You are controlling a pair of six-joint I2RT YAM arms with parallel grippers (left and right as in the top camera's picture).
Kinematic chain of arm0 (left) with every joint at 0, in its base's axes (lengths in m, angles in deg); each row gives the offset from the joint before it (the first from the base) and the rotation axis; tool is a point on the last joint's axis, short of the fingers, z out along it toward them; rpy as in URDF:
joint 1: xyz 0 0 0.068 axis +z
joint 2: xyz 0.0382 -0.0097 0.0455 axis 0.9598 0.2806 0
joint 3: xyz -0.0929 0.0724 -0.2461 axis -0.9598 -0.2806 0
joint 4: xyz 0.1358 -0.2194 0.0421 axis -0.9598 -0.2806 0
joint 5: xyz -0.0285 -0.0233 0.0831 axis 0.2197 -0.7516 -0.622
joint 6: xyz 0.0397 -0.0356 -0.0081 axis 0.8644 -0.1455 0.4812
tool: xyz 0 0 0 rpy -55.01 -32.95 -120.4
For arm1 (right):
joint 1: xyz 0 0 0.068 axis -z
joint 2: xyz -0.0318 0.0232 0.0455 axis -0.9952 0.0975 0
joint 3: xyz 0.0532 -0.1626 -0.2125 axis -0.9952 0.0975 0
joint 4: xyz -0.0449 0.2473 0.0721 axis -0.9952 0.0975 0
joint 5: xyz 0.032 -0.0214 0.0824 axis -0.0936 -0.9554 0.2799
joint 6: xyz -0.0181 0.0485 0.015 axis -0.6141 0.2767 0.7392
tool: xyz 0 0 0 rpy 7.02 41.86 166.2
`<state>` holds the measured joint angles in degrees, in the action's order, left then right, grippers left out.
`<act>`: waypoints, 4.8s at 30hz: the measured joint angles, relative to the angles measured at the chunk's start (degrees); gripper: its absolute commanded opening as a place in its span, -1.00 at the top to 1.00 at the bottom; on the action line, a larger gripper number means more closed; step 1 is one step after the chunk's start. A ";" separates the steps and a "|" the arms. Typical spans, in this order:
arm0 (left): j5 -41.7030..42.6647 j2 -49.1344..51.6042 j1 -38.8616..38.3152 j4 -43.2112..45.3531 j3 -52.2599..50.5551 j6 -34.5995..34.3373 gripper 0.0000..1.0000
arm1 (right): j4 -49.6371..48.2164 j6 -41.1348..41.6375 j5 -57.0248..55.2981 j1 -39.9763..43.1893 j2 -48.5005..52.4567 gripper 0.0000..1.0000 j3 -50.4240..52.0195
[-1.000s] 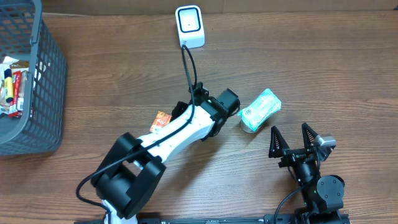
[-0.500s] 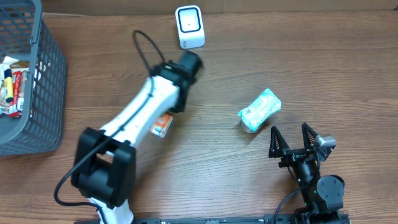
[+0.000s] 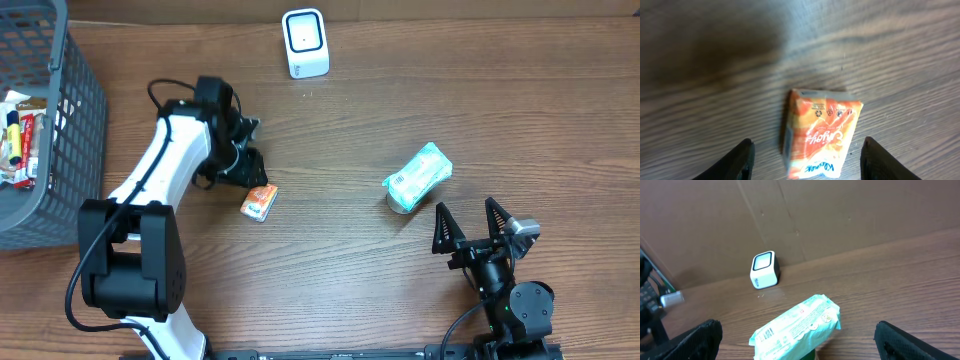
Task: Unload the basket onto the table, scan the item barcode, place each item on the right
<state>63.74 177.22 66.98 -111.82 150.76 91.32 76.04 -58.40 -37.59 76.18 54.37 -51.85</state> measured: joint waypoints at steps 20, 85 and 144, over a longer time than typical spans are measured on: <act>1.88 0.00 -0.37 8.33 -9.38 0.11 0.13 | 0.00 -0.04 0.00 0.00 0.00 -1.00 0.00; -30.42 -2.51 -21.90 7.21 -0.55 -33.88 0.21 | 0.00 0.00 0.00 0.00 0.00 -1.00 0.00; -41.88 -9.03 -25.92 11.17 -12.92 -28.87 0.89 | 0.00 0.00 0.00 0.02 0.00 -1.00 0.00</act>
<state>21.86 168.19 41.06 -100.65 137.84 62.44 76.04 -58.40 -37.59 76.20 54.37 -51.85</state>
